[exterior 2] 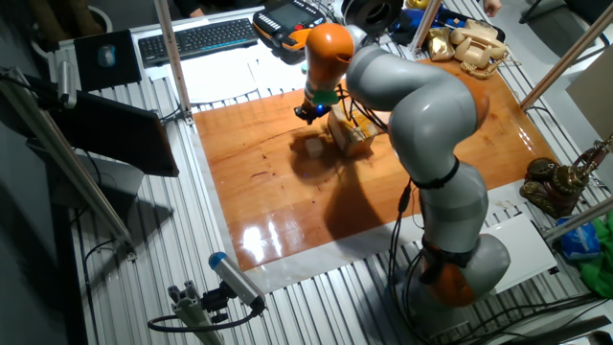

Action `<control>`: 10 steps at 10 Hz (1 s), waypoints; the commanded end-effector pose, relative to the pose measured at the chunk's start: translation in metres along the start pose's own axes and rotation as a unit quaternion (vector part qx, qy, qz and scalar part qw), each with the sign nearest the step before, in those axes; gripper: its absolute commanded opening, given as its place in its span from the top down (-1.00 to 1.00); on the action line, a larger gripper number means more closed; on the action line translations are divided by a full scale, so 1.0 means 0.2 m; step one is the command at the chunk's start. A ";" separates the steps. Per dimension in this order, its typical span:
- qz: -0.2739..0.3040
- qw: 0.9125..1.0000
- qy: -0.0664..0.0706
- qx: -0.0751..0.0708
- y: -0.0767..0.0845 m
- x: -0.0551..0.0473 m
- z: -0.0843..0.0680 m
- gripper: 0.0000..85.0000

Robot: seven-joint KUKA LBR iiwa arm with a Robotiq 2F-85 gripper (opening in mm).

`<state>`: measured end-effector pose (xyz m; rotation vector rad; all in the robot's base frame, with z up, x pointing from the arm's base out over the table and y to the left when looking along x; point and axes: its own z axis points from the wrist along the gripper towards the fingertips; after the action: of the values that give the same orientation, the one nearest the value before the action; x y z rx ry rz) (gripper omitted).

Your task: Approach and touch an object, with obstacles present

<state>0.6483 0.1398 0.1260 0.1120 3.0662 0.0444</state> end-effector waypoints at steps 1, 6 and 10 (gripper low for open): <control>-0.003 1.000 -0.001 0.001 -0.01 -0.01 -0.05 1.00; -0.033 0.999 0.009 0.007 -0.14 -0.04 -0.35 1.00; -0.046 0.999 0.007 0.003 -0.24 0.00 -0.42 1.00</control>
<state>0.6374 0.0893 0.2087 -0.0284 3.0811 0.0296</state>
